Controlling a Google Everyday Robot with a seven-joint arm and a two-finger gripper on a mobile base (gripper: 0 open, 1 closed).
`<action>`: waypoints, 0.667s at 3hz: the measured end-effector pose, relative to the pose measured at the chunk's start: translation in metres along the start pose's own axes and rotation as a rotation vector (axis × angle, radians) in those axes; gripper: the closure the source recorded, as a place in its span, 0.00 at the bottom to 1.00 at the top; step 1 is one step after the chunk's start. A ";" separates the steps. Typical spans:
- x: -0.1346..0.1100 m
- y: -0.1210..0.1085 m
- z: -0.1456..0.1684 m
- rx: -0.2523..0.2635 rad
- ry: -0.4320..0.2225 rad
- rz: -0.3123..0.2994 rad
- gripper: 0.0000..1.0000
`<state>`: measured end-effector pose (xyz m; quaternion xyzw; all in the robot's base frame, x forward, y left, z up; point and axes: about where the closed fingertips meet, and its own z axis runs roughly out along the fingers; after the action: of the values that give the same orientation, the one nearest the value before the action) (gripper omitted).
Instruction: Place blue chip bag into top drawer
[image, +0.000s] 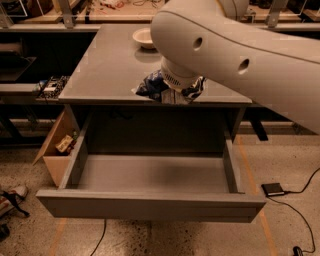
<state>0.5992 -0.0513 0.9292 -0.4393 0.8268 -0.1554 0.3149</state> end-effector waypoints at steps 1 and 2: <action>0.028 0.023 -0.009 -0.011 0.064 -0.015 1.00; 0.061 0.047 -0.005 -0.051 0.147 -0.020 1.00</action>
Offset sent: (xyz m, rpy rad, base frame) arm -0.0899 -0.0399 -0.0752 -0.1283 0.2174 -0.0750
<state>0.5411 -0.0748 0.8845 -0.4428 0.8469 -0.1693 0.2408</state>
